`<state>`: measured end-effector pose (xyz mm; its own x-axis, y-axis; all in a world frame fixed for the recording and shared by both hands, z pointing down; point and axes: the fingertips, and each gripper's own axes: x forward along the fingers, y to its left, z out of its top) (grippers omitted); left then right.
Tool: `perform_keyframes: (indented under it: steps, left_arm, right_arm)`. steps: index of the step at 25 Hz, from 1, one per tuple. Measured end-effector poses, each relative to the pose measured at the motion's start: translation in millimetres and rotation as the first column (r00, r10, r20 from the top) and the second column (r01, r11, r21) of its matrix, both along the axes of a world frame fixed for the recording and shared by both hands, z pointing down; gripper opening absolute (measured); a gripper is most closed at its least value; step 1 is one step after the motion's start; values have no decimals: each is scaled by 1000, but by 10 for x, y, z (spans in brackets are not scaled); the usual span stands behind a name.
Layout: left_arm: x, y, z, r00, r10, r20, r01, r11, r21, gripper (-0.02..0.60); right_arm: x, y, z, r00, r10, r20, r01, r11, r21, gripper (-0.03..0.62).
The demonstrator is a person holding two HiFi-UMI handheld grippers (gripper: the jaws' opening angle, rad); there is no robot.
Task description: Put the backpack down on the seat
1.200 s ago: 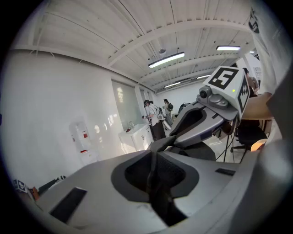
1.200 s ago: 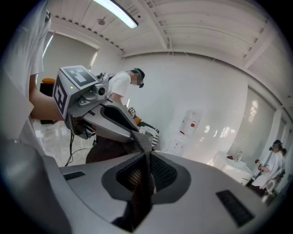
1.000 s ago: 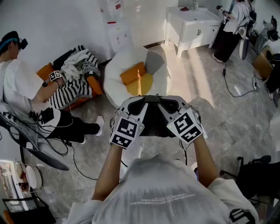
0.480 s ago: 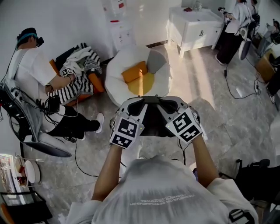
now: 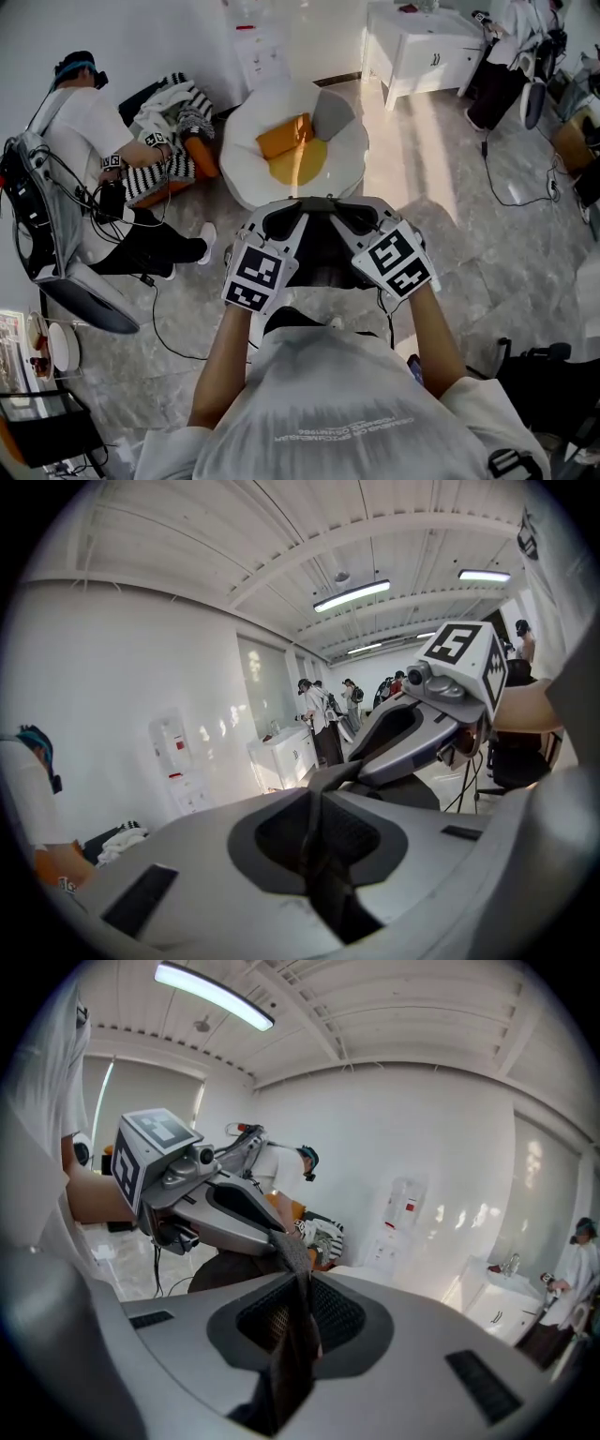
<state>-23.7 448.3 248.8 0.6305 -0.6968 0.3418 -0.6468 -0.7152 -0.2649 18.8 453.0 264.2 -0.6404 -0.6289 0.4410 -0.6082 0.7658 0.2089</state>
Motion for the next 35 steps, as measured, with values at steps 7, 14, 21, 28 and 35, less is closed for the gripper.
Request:
perform_keyframes:
  steps: [7,14,21,28,35]
  left_arm:
    - [136,19,25,1000,-9,21,10,1000,-11,52]
    - [216,-144,141,1000,-19,15,19,999,-26,52]
    - [144,-567,235,1000,-11,6,11,1000,-26,52]
    - [123,-1211,303,1000,2,-29,-4,999,-52,52]
    - [20,-2049,324,999,23,-33,-25,997,-68,54]
  right_arm:
    - [130,-3,14,1000,-7,-1,7,1000,2,43]
    - [206,-143,141,999,-35,-20,34,998,-51,43]
    - [138,-561,231,1000,-25,-13,24,998,-51,43]
    - [119,-1188,287,1000,-11,-26,9,997,-77,43]
    - [13,-2013,303,999,5,-38,-8,995,-98,43]
